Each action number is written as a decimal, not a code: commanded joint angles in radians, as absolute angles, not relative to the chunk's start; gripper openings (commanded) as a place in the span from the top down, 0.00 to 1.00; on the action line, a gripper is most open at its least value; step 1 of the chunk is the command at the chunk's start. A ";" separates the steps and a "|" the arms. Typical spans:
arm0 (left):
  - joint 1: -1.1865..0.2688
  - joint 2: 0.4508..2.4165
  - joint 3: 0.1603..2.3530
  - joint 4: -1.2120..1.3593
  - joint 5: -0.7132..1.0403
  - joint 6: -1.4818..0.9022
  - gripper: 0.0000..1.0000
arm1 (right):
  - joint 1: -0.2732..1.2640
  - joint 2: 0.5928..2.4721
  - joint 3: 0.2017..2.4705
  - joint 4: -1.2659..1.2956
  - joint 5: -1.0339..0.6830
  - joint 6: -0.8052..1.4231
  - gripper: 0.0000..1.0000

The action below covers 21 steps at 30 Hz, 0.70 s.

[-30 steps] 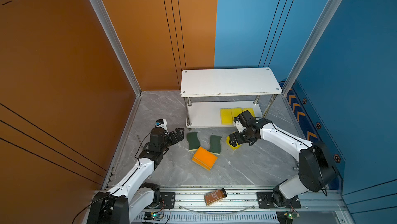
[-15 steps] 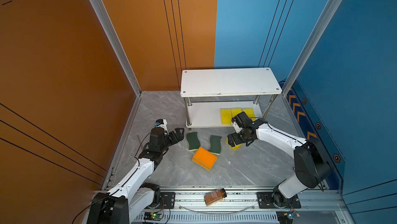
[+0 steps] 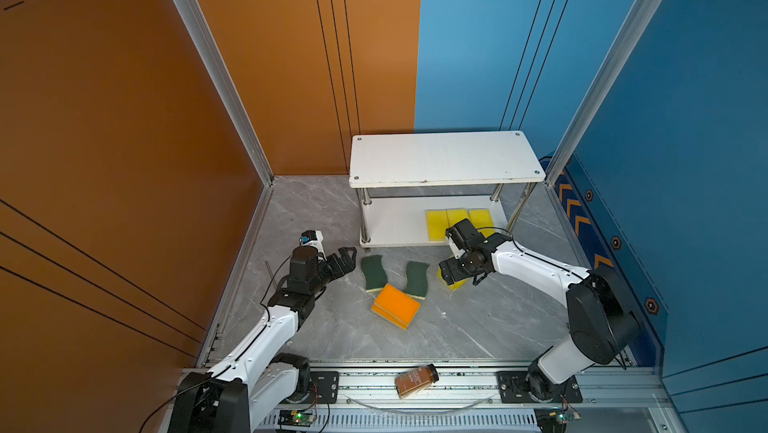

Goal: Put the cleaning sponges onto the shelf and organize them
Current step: 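Close the right gripper on the thick yellow sponge and lift it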

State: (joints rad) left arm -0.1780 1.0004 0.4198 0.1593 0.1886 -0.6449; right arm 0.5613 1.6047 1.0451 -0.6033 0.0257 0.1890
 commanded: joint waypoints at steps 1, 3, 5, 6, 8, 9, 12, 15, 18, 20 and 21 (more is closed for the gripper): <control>-0.177 0.985 0.423 0.138 0.205 -0.640 0.02 | 0.572 1.631 1.027 -0.594 0.051 0.209 0.07; -0.178 0.985 0.422 0.137 0.206 -0.640 0.02 | 0.577 1.630 1.026 -0.593 0.054 0.205 0.08; -0.177 0.983 0.424 0.137 0.204 -0.640 0.02 | 0.579 1.625 1.023 -0.594 0.055 0.201 0.08; -0.177 0.984 0.422 0.137 0.203 -0.640 0.02 | 0.579 1.624 1.022 -0.594 0.058 0.199 0.08; -0.176 0.985 0.422 0.137 0.202 -0.640 0.02 | 0.580 1.626 1.019 -0.595 0.064 0.195 0.08; -0.177 0.986 0.423 0.137 0.203 -0.641 0.02 | 0.580 1.628 1.019 -0.595 0.065 0.193 0.08; -0.177 0.991 0.426 0.138 0.203 -0.641 0.02 | 0.580 1.634 1.018 -0.597 0.068 0.194 0.10; -0.178 0.995 0.429 0.138 0.204 -0.640 0.02 | 0.581 1.636 1.020 -0.596 0.073 0.198 0.13; -0.177 0.997 0.429 0.138 0.205 -0.641 0.02 | 0.580 1.628 1.020 -0.595 0.084 0.199 0.17; -0.178 0.998 0.428 0.140 0.204 -0.640 0.02 | 0.580 1.622 1.021 -0.595 0.100 0.202 0.21; -0.177 0.998 0.429 0.140 0.206 -0.640 0.02 | 0.579 1.621 1.019 -0.595 0.103 0.201 0.22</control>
State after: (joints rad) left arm -0.1780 1.0004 0.4198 0.1535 0.1886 -0.6449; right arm 0.5751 1.6199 1.0317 -0.5976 0.0616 0.1921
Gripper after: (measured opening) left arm 0.978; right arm 0.784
